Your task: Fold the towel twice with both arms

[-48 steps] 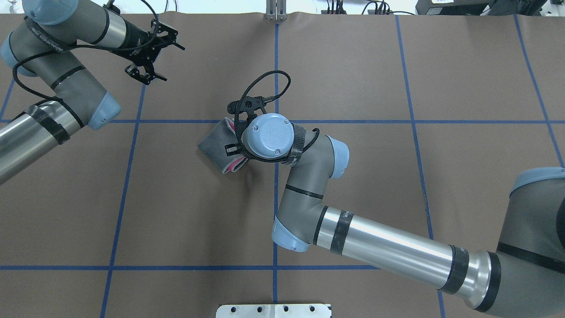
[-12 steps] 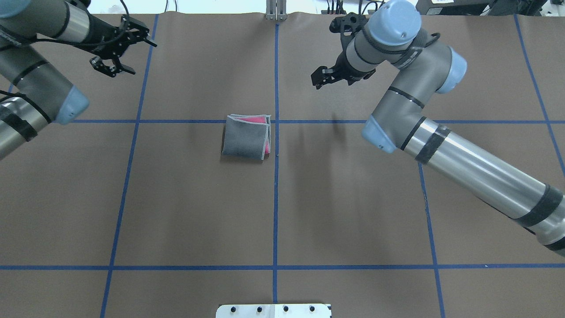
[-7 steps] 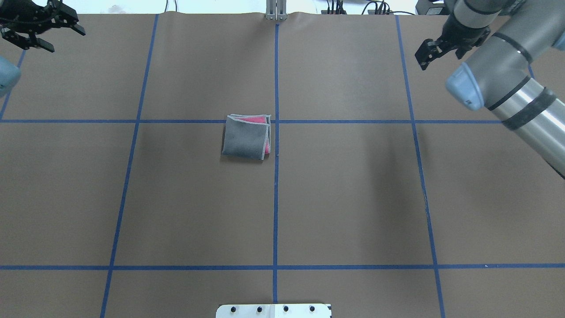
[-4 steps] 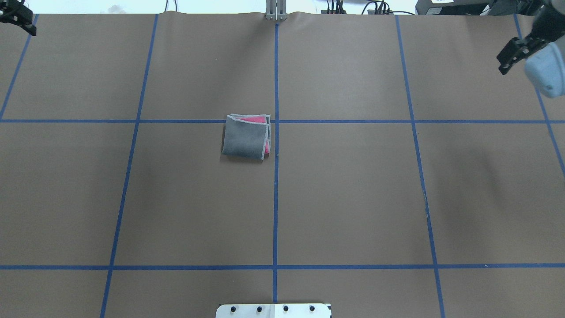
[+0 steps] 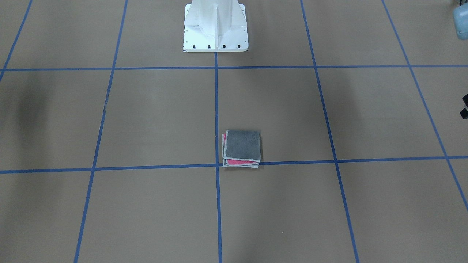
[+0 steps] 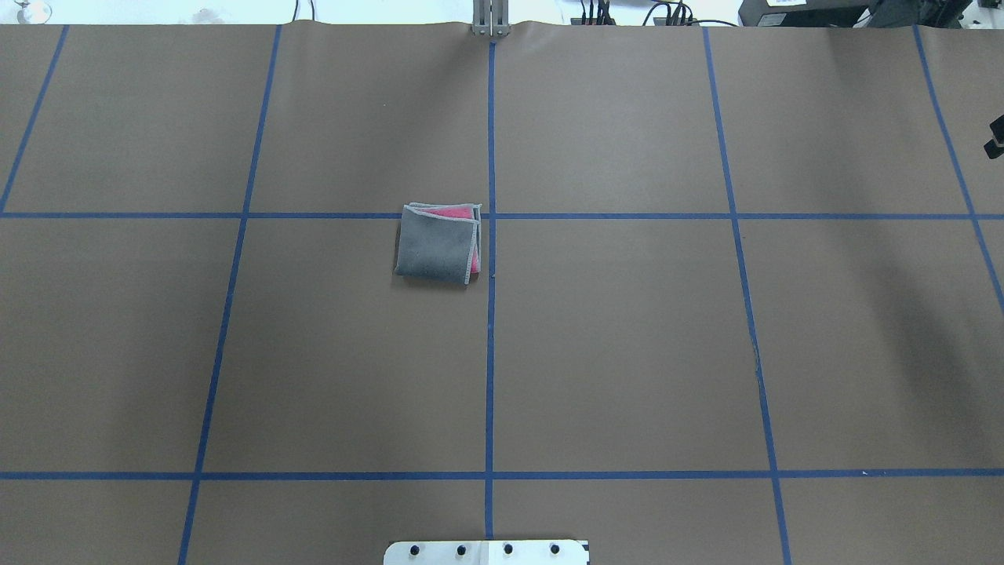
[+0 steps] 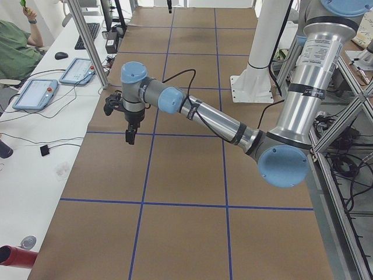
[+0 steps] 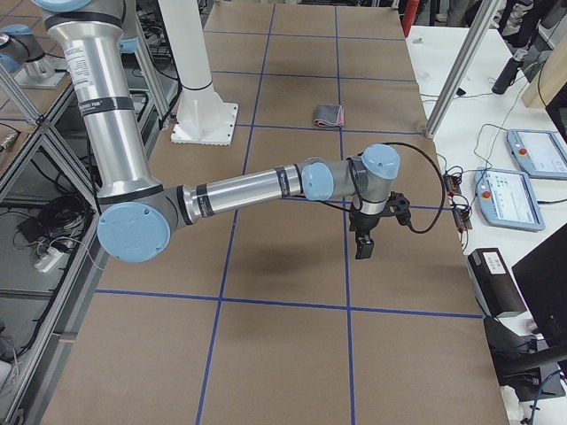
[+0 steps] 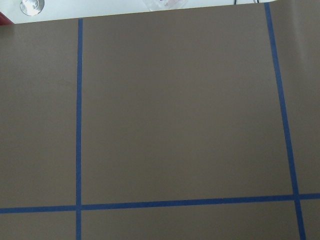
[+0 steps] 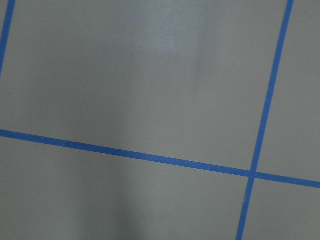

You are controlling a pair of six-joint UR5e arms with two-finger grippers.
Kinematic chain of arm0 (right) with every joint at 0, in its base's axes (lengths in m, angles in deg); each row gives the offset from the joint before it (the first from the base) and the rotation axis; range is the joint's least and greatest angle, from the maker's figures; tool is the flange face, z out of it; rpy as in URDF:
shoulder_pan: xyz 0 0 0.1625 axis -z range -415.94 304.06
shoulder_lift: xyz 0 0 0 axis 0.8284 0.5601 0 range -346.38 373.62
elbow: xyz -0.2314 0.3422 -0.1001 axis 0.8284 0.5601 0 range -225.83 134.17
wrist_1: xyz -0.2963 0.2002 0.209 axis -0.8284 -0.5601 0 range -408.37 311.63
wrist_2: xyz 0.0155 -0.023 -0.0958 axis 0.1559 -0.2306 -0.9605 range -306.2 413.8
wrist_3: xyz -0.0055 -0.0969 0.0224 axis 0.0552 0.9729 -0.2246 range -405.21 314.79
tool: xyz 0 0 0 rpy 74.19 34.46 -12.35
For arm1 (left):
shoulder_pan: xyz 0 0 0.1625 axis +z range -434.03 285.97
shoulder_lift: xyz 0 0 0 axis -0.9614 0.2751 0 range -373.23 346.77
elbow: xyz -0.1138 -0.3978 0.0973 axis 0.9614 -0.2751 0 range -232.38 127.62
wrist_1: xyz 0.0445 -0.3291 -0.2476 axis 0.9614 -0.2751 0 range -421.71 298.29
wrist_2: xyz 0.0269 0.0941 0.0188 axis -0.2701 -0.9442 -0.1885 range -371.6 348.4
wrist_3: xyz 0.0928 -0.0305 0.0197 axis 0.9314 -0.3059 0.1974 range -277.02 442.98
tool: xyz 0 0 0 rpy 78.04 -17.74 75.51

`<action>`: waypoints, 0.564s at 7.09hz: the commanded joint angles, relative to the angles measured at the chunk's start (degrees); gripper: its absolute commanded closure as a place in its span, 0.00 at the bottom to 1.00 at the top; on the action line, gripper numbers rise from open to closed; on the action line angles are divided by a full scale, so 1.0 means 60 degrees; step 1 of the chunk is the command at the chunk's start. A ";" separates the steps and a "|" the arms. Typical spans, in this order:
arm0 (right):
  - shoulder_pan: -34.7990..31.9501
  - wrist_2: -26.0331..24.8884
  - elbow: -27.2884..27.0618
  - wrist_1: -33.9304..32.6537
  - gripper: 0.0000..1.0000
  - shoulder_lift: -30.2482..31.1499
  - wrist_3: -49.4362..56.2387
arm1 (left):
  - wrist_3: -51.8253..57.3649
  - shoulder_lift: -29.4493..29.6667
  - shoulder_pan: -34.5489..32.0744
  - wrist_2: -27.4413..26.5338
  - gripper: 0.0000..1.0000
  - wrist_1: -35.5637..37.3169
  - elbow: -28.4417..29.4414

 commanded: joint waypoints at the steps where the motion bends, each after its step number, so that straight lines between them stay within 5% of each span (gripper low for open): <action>1: -0.0305 -0.0047 0.0052 0.0174 0.00 0.0258 -0.0032 | 0.1368 -0.0765 -0.0289 0.0028 0.00 -0.0093 0.0134; 4: -0.0685 0.0127 0.0213 0.0146 0.00 0.0684 0.0084 | 0.1399 -0.1557 -0.0492 -0.0030 0.00 -0.0646 0.0835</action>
